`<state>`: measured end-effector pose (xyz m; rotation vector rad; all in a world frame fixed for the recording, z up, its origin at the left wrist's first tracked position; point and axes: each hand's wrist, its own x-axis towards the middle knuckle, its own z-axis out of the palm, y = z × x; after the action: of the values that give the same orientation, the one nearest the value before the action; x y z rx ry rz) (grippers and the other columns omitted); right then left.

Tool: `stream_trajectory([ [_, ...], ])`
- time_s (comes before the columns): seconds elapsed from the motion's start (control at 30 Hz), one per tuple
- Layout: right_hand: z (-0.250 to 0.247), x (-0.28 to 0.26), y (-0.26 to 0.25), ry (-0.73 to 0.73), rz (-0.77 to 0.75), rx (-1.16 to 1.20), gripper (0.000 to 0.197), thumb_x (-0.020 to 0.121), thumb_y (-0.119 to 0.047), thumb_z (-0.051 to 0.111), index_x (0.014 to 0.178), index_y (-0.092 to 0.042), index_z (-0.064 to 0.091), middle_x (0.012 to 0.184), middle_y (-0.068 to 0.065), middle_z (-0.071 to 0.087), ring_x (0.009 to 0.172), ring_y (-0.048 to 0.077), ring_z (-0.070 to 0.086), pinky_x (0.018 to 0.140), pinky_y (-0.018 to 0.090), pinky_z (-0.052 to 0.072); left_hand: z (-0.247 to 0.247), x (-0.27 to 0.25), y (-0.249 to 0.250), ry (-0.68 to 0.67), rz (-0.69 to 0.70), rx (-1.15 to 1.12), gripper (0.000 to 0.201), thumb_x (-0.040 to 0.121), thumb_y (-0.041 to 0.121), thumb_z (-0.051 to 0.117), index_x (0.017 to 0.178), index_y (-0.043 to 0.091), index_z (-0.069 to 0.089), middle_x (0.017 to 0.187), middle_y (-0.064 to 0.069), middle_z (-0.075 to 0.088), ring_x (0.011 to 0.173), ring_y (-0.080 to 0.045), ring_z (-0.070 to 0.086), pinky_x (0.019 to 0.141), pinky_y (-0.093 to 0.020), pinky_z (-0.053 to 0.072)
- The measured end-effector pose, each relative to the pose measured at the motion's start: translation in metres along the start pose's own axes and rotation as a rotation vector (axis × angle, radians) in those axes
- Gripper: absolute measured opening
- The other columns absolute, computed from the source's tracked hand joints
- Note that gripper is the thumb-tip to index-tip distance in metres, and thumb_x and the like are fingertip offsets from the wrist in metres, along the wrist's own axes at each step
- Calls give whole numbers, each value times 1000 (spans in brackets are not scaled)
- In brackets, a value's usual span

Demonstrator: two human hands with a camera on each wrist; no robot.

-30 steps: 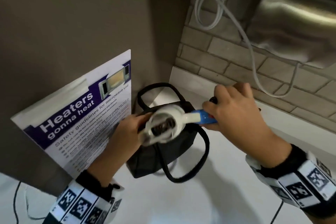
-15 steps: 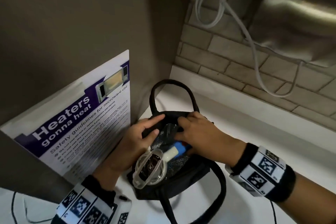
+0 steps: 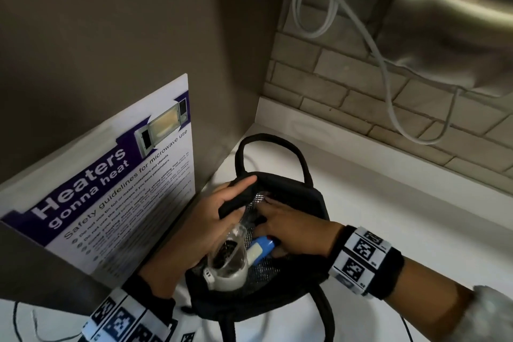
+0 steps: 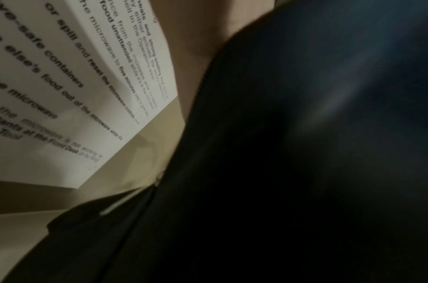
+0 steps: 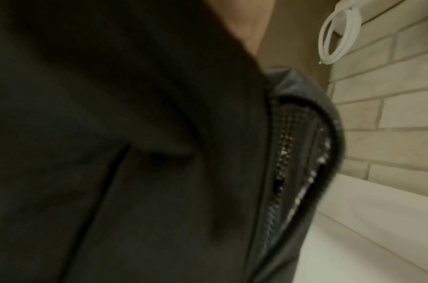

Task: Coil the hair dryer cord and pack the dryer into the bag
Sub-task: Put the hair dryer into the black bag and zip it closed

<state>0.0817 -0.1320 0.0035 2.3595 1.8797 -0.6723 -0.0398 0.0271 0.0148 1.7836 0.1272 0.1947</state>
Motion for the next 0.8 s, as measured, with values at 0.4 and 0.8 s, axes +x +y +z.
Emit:
stream_trajectory([
  [0.4, 4, -20, -7, 58, 136, 150, 57, 92, -39, 56, 144, -34, 34, 153, 5, 29, 139, 21, 30, 116, 29, 24, -24, 3, -11, 279, 62, 333, 59, 78, 11, 64, 129, 38, 53, 112, 10, 66, 102, 2, 61, 88, -9, 45],
  [0.8, -13, -62, -30, -6, 142, 451, 58, 88, -64, 44, 81, -10, 65, 80, 1, 62, 74, 8, 58, 74, 24, 47, -7, -3, -3, 489, -49, 217, 32, 78, 18, 54, 106, 24, 69, 95, 12, 72, 91, -4, 66, 85, -27, 53],
])
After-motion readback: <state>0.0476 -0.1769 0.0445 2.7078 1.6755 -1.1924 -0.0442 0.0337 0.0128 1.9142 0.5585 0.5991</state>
